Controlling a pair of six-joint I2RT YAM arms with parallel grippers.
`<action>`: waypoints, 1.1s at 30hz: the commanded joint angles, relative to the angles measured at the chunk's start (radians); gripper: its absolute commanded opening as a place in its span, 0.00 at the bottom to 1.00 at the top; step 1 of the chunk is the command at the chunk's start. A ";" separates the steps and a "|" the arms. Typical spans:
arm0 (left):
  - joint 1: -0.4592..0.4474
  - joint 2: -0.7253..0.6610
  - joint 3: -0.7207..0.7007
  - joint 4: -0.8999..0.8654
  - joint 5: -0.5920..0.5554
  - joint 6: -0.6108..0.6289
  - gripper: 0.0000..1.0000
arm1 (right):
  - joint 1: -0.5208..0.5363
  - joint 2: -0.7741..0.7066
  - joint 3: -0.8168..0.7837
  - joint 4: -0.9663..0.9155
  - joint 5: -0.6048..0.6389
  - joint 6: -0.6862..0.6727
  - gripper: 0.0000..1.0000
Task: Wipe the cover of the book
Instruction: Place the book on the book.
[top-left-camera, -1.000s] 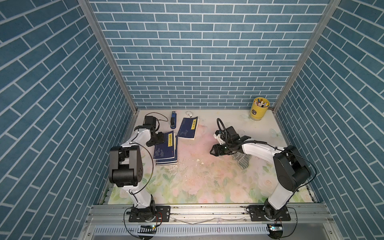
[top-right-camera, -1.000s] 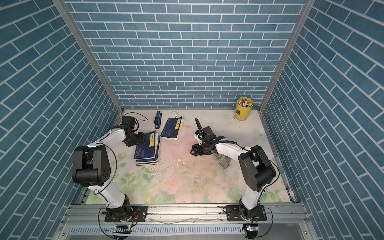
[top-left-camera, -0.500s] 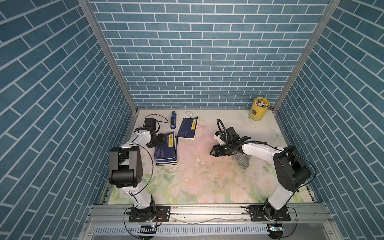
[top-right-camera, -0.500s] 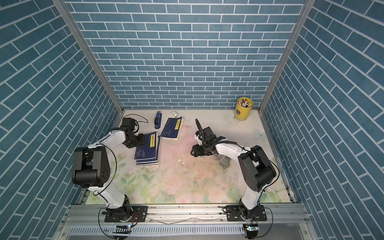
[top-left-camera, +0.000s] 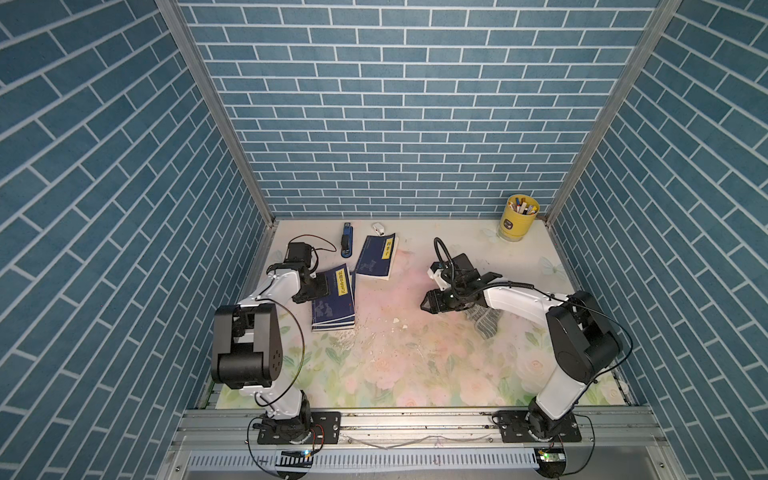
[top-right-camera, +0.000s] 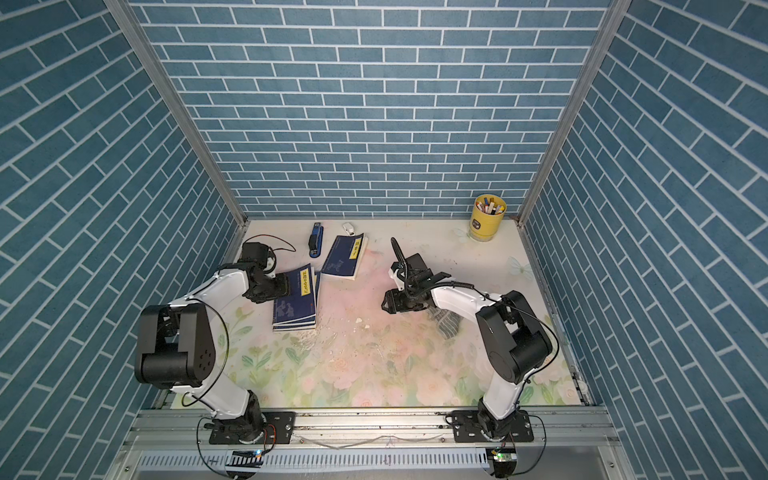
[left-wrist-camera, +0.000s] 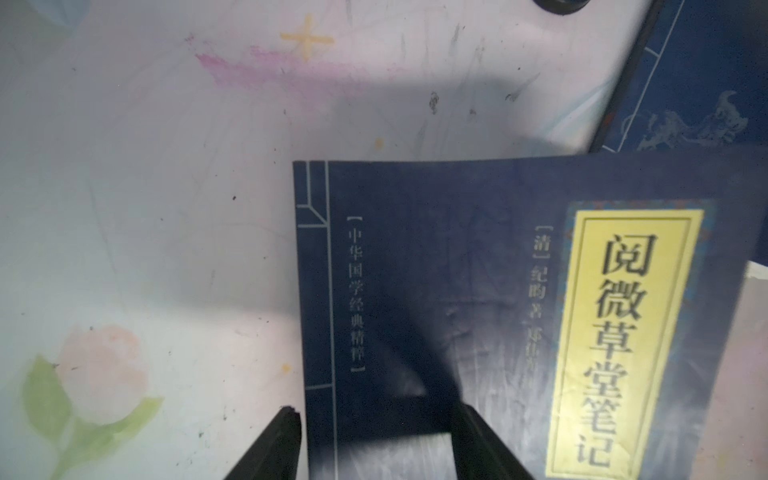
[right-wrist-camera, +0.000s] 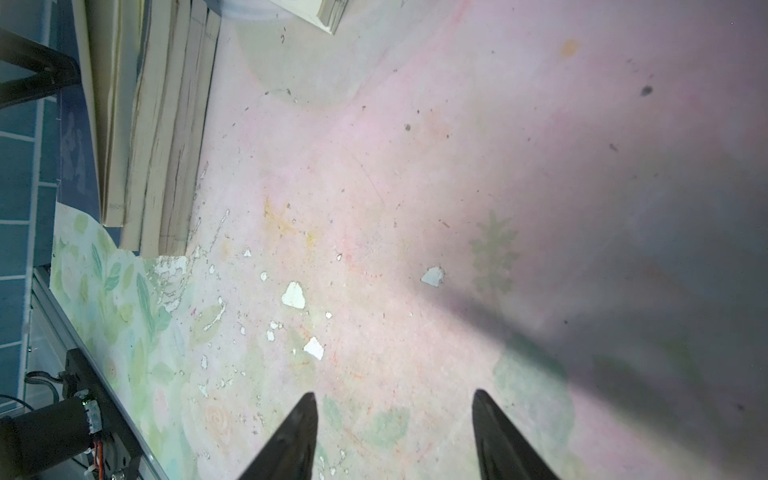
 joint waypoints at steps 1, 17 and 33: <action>0.000 -0.023 0.047 -0.015 -0.099 -0.009 0.67 | -0.001 -0.001 0.033 -0.030 -0.021 -0.031 0.60; 0.002 0.207 0.299 0.064 -0.083 -0.161 0.80 | 0.000 0.007 0.062 -0.045 -0.034 -0.022 0.60; 0.002 0.250 0.255 0.124 -0.015 -0.212 0.79 | 0.000 0.007 0.063 -0.064 -0.024 -0.024 0.60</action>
